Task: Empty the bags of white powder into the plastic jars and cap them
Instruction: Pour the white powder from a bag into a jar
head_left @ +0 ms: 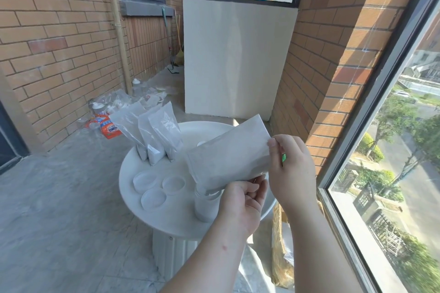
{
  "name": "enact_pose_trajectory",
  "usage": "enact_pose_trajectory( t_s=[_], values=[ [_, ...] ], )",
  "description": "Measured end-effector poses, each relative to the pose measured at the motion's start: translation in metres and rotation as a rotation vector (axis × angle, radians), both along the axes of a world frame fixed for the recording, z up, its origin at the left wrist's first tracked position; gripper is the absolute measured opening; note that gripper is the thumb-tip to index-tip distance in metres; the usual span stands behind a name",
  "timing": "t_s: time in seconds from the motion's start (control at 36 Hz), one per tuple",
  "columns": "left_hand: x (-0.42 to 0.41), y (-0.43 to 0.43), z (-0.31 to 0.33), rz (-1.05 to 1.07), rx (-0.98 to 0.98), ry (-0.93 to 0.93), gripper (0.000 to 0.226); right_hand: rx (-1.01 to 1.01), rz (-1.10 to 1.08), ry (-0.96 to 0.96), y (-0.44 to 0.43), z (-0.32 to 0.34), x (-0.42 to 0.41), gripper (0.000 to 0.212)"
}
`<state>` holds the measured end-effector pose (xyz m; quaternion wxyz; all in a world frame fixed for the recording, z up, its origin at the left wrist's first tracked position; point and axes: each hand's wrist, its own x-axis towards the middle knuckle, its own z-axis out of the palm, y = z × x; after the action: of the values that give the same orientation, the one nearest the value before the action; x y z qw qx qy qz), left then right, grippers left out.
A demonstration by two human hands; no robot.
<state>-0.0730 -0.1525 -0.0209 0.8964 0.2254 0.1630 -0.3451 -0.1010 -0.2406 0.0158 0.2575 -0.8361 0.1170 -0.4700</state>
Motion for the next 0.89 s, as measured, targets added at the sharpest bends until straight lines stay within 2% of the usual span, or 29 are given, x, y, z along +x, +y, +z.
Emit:
enact_pose_trajectory(
  t_s=[0.89],
  values=[
    [0.0001, -0.0015, -0.0006, 0.012, -0.002, 0.01, 0.049, 0.008, 0.002, 0.009, 0.0015, 0.0003, -0.0006, 0.014]
  ],
)
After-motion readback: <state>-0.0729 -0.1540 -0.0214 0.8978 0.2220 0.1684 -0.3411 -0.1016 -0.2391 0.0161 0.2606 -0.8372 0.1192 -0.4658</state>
